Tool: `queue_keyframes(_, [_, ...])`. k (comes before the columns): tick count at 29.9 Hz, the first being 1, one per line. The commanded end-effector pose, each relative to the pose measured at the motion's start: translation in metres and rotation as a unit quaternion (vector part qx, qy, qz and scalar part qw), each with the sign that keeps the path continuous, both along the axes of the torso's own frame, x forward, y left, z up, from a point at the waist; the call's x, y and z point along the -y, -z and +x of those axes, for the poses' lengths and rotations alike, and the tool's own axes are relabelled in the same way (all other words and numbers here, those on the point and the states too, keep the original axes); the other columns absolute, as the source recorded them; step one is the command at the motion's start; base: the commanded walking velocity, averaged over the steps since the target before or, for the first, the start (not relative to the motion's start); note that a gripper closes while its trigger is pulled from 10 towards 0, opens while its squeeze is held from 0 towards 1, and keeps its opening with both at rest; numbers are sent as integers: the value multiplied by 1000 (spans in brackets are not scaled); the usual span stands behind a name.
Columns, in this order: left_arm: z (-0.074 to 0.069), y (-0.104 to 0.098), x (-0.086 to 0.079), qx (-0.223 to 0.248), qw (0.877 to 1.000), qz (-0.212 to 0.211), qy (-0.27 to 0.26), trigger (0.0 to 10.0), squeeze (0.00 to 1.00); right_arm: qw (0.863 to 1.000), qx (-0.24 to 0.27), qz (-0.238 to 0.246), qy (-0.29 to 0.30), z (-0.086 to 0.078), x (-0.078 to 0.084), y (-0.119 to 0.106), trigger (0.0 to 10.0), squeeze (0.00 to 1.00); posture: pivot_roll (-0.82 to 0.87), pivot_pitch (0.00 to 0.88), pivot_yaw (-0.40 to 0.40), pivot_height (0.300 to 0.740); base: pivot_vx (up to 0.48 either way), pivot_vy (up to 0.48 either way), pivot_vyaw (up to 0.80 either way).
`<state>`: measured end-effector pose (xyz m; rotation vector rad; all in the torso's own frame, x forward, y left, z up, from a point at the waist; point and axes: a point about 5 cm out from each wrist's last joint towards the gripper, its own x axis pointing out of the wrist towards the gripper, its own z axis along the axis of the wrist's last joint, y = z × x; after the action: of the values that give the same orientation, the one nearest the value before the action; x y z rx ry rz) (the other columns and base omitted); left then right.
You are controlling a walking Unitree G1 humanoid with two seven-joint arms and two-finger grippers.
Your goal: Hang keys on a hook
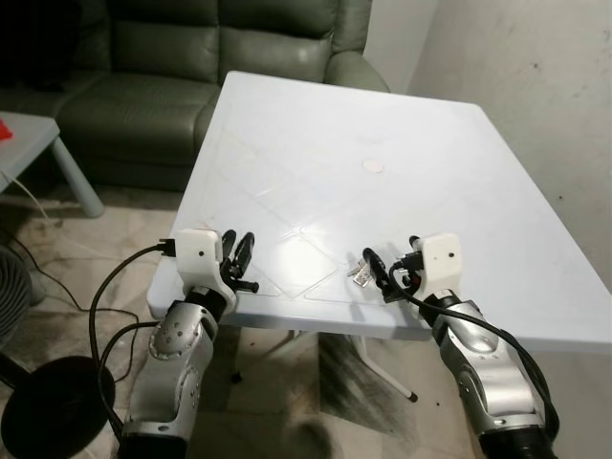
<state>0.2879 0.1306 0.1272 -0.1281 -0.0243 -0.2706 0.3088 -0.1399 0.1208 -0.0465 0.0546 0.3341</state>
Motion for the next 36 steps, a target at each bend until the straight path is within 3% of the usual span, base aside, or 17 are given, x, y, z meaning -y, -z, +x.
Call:
queue_keyframes(1, [-4,-3,4,1,1000,7,11,10000,0,1000,-15,-6,-3,2,-3,4,10000,0,15,160,-148,740,0,0,0])
queue_keyframes(8, [-12,-3,2,-6,1000,14,9,10000,0,999,-36,13,11,6,-15,6,9765,0,32,197,-148,740,0,0,0])
queue_keyframes(9, [-14,-3,2,-9,1000,16,9,10000,0,999,-44,19,17,6,-17,8,8627,0,35,202,-144,740,0,0,0])
queue_keyframes(11, [-15,-3,2,-10,1000,17,9,10000,0,998,-51,20,19,6,-18,9,7882,0,37,205,-144,740,0,0,0])
queue_keyframes(12, [-16,-3,2,-11,1000,17,9,10000,0,998,-58,28,26,4,-20,11,5412,0,39,206,-142,740,0,0,0])
queue_keyframes(13, [-16,-3,2,-11,1000,17,9,10000,0,998,-58,28,26,4,-20,11,5412,0,39,206,-142,740,0,0,0])
queue_keyframes(15, [-16,-3,2,-12,1000,18,8,10000,0,997,-64,36,31,2,-22,14,3922,0,41,207,-142,740,0,0,0])
queue_keyframes(17, [-16,-3,2,-13,1000,19,9,10000,0,996,-66,42,31,-1,-24,16,3765,0,41,206,-142,740,0,0,0])
queue_keyframes(19, [-16,-4,2,-13,1000,19,9,10000,0,996,-70,51,37,-3,-25,17,1294,0,41,205,-141,740,0,0,0])
queue_keyframes(20, [-16,-4,2,-13,1000,19,9,10000,0,995,-69,54,40,-3,-25,16,1294,0,41,205,-141,740,0,0,0])
queue_keyframes(21, [-15,-4,2,-14,1000,19,9,10000,0,995,-69,58,41,-3,-26,16,0,0,42,204,-141,740,0,0,0])
queue_keyframes(22, [-15,-4,2,-14,1000,19,9,10000,0,995,-68,59,41,-3,-26,16,0,0,41,203,-141,740,0,0,0])
queue_keyframes(23, [-16,-4,3,-15,1000,19,9,10000,0,995,-69,60,41,-3,-27,16,2588,0,41,203,-141,740,0,0,0])
queue_keyframes(26, [-16,-4,4,-16,1000,19,9,10000,0,995,-64,69,41,-3,-27,14,2431,0,42,202,-140,740,0,0,0])
queue_keyframes(27, [-16,-4,4,-16,1000,20,10,10000,0,995,-62,71,42,-3,-27,13,9294,0,42,200,-140,740,0,0,0])
queue_keyframes(28, [-16,-4,5,-16,1000,20,11,10000,0,995,-62,72,43,-2,-26,13,10000,0,42,200,-140,740,0,0,0])
queue_keyframes(36, [-15,-6,6,-14,1000,19,12,10000,0,993,-46,89,56,2,-23,7,10000,0,45,191,-140,740,0,0,0])
